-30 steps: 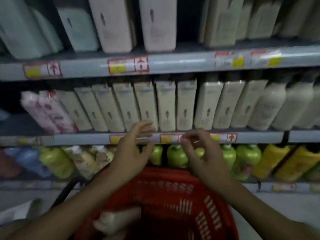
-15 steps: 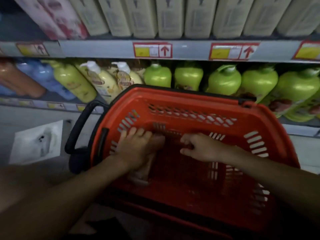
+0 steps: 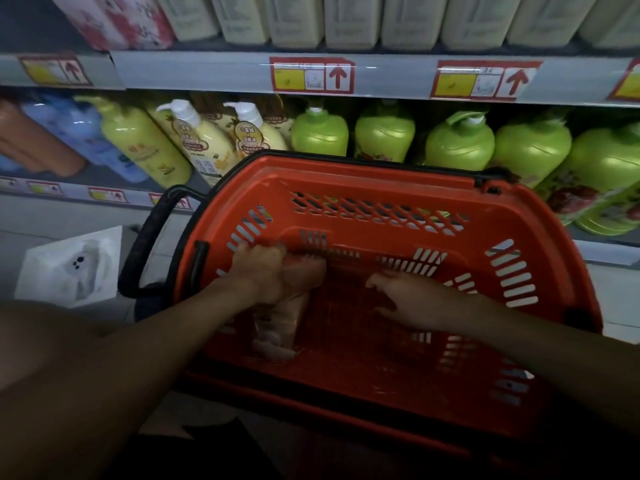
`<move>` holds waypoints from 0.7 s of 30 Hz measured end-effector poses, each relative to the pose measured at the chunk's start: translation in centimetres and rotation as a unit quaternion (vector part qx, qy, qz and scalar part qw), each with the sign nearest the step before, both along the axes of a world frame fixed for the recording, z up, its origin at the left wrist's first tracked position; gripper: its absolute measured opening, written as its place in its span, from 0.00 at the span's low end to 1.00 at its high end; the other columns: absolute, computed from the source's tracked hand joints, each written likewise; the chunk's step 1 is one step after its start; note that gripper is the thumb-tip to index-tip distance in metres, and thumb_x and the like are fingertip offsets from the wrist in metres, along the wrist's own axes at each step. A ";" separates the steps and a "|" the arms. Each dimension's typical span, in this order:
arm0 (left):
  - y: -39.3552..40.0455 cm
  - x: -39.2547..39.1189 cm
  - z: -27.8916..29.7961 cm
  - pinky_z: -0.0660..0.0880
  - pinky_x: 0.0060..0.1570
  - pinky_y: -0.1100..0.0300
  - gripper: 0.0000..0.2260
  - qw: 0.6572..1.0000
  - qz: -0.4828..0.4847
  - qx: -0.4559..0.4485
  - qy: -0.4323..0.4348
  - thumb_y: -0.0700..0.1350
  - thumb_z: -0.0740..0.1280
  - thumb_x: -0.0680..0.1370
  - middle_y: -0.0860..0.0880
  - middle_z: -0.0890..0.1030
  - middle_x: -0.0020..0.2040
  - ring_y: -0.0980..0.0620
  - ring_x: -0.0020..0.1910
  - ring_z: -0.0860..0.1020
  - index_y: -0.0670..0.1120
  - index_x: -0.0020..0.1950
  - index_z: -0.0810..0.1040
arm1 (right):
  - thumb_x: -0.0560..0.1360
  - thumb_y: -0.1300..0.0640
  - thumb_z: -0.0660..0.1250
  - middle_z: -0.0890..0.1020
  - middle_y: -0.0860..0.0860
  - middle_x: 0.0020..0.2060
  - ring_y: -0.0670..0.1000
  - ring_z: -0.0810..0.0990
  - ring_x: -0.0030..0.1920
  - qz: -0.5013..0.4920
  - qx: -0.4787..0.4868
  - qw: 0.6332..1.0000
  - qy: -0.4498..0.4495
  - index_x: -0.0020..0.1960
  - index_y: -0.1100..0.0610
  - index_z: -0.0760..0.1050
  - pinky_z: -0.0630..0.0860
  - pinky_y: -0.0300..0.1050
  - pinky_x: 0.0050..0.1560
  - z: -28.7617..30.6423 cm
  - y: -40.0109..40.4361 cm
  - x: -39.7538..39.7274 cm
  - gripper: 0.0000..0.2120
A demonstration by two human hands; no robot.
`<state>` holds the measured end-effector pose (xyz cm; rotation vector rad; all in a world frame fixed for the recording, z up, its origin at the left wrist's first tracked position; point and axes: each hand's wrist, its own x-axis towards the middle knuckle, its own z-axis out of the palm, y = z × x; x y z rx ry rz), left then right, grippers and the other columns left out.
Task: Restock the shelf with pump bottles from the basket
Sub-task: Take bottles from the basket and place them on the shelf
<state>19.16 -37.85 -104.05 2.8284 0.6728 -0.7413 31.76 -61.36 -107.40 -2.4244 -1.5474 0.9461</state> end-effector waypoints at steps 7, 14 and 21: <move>-3.6 1.9 3.1 0.69 0.36 0.57 0.23 0.986 0.096 -0.081 -0.108 0.61 0.75 0.64 0.50 0.79 0.40 0.44 0.42 0.80 0.52 0.46 0.67 | 0.75 0.42 0.68 0.71 0.48 0.69 0.51 0.72 0.69 -0.039 0.032 0.999 -0.013 0.73 0.49 0.63 0.71 0.45 0.68 0.8 -0.9 0.2 0.31; -5.5 5.0 10.0 0.72 0.35 0.58 0.25 0.936 0.182 -0.228 -0.196 0.47 0.79 0.59 0.51 0.79 0.42 0.51 0.40 0.78 0.53 0.51 0.72 | 0.61 0.34 0.77 0.65 0.46 0.72 0.48 0.64 0.72 -0.160 0.168 0.970 0.073 0.76 0.44 0.51 0.67 0.47 0.70 1.9 0.7 -1.3 0.53; -3.8 6.0 11.6 0.79 0.56 0.52 0.19 0.661 0.354 -0.610 -0.255 0.54 0.73 0.72 0.46 0.85 0.54 0.45 0.53 0.83 0.46 0.58 0.79 | 0.62 0.56 0.83 0.85 0.47 0.51 0.47 0.83 0.52 -0.345 0.302 0.843 0.282 0.59 0.55 0.76 0.77 0.41 0.53 5.5 0.3 2.3 0.29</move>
